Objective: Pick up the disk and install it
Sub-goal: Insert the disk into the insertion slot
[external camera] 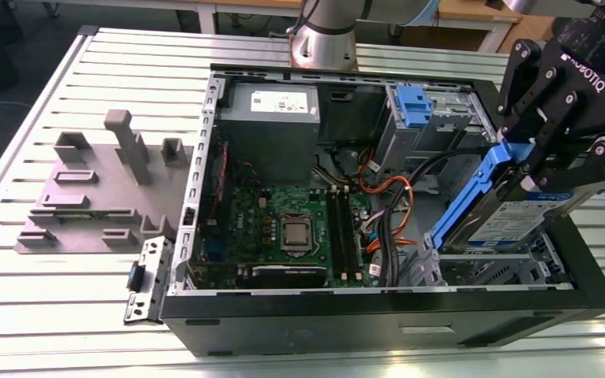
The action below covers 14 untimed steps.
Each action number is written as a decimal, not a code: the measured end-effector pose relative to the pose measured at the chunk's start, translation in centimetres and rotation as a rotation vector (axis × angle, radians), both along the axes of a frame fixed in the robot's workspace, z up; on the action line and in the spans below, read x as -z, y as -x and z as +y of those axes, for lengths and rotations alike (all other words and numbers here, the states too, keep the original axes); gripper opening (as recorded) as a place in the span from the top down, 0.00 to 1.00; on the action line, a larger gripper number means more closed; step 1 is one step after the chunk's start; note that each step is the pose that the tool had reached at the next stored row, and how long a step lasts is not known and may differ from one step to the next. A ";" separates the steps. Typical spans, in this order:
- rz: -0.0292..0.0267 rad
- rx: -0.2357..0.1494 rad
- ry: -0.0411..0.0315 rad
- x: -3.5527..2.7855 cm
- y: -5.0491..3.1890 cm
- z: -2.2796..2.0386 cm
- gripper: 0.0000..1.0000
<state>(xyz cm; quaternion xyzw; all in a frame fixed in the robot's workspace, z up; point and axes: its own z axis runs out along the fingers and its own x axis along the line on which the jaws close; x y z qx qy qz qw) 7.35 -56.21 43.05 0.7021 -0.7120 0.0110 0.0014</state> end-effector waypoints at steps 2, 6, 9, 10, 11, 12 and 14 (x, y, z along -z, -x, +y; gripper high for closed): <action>0.0000 0.000 0.0001 0.00 0.00 0.00 0.62; -0.0004 0.000 -0.0003 0.07 0.00 0.00 0.50; -0.0011 0.000 0.0000 0.58 0.00 0.00 0.50; -0.0011 0.000 0.0001 0.75 0.00 0.00 0.50; -0.0011 0.000 -0.0001 0.94 0.00 0.00 0.50; -0.0011 0.000 -0.0001 1.14 0.00 0.00 0.52; -0.0011 0.000 -0.0001 1.49 0.00 0.00 0.58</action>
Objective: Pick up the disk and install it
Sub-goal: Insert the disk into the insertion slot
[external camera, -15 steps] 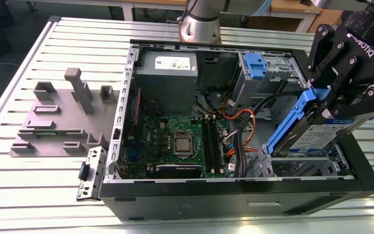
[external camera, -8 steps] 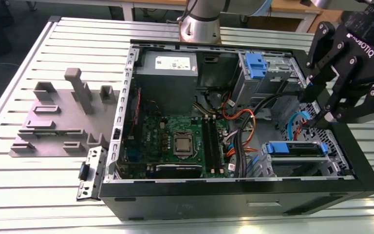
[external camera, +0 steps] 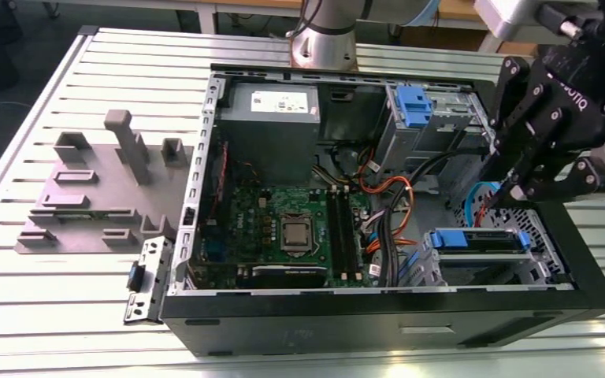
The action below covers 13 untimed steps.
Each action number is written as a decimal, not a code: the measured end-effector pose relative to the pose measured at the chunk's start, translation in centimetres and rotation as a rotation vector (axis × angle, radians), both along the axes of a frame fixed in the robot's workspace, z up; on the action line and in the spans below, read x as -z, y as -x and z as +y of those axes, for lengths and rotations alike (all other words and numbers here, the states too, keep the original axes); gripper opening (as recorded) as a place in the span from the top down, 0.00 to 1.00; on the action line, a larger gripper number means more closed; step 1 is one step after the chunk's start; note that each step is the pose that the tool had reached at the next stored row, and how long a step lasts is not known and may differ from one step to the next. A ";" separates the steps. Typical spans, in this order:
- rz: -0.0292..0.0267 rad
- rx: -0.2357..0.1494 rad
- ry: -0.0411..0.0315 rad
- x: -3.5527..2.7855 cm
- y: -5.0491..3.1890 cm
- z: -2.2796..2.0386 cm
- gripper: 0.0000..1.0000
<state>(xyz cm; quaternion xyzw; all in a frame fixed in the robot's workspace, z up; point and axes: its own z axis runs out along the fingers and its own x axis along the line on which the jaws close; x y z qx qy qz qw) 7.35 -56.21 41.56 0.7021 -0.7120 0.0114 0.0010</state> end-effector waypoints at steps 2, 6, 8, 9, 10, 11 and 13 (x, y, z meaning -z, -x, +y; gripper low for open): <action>0.0000 0.000 0.0000 0.36 0.00 0.00 0.64; 0.0000 0.000 -0.0001 1.09 0.00 0.00 0.82; 0.0000 0.000 0.0000 1.45 0.00 -0.01 0.87; 0.0000 0.000 0.0000 1.63 0.00 -0.01 0.89; 0.0000 0.000 0.0000 1.81 0.00 -0.01 0.89; 0.0000 0.000 0.0000 1.99 0.00 -0.01 0.89; 0.0000 0.000 0.0000 2.36 0.00 -0.01 0.89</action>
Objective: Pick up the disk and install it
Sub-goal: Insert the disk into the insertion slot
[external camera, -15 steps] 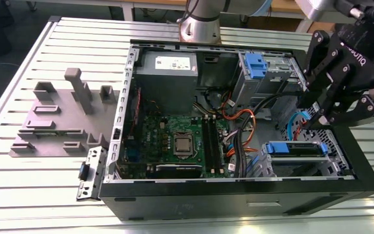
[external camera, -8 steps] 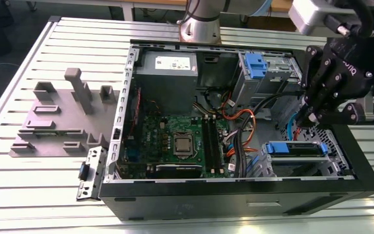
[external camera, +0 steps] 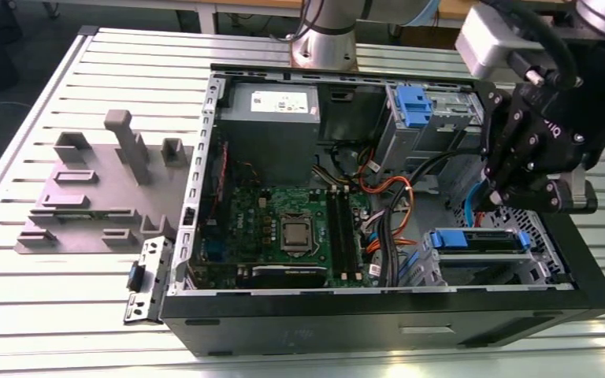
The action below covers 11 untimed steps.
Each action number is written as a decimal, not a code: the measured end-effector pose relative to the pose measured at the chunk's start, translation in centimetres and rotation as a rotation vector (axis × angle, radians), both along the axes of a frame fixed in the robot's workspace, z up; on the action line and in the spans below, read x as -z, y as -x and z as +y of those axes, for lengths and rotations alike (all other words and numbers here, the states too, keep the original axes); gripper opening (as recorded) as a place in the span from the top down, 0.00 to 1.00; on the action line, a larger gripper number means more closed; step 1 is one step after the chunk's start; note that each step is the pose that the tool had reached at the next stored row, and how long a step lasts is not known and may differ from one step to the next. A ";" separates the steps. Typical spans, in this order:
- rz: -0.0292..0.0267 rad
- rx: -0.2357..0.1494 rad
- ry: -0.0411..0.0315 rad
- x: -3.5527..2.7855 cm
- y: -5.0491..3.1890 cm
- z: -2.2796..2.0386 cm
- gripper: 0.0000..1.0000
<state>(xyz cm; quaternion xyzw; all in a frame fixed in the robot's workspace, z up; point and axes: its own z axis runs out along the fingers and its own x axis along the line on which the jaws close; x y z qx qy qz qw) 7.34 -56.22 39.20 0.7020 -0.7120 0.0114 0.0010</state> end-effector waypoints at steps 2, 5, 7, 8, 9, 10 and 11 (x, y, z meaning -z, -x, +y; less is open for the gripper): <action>0.0000 0.000 -0.0001 0.37 0.00 0.00 0.89; 0.0000 0.000 0.0000 0.91 0.00 0.00 0.89; 0.0000 0.000 0.0000 1.28 0.00 0.00 0.89; 0.0000 0.000 0.0000 1.46 0.00 0.00 0.89; 0.0000 0.000 0.0001 1.64 0.00 0.00 0.89; 0.0000 0.000 0.0000 1.82 0.00 0.00 0.89; 0.0000 0.000 -0.0001 2.00 0.00 0.00 0.89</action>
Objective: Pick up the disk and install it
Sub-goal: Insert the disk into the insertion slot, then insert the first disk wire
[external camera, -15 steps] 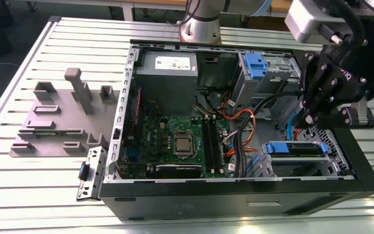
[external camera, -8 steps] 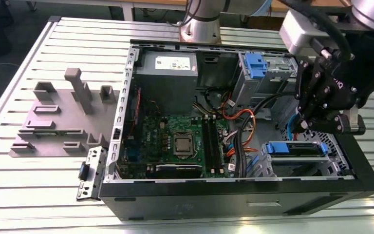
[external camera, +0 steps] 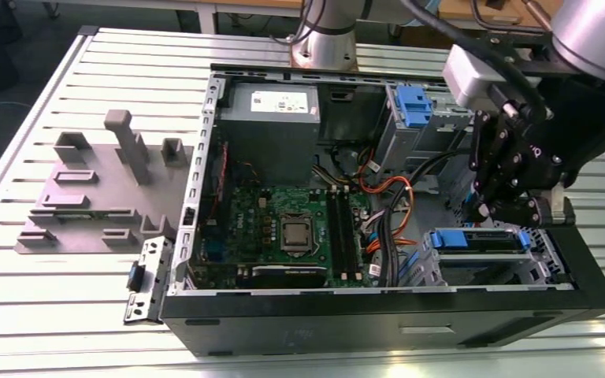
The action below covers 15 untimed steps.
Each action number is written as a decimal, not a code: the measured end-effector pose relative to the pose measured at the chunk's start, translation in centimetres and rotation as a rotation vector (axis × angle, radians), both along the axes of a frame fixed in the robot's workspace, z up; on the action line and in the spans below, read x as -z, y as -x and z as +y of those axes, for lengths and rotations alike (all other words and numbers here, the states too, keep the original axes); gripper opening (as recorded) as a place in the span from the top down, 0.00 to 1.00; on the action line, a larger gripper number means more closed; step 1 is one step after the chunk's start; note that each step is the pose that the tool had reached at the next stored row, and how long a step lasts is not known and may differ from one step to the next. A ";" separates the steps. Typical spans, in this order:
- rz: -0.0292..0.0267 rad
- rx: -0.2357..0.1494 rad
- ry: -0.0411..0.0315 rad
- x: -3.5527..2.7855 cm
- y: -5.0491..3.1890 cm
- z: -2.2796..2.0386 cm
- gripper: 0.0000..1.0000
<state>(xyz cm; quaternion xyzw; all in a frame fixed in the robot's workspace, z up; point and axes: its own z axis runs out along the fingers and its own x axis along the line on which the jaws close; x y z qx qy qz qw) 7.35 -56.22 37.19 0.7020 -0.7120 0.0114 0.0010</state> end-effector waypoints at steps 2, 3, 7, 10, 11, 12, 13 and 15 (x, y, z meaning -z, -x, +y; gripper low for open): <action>-0.0001 0.000 0.0000 0.36 0.00 0.00 0.89; 0.0000 0.000 0.0000 0.55 0.00 0.00 0.89; 0.0000 0.000 0.0002 0.93 0.00 0.00 0.89; 0.0000 0.000 0.0001 1.73 0.00 0.00 0.89; 0.0000 0.000 0.0000 1.74 0.00 0.00 0.89; 0.0000 0.000 0.0001 1.74 0.00 0.00 0.89; 0.0000 0.000 0.0001 1.75 0.00 0.00 0.89; 0.0000 0.000 0.0000 1.77 0.00 0.00 0.89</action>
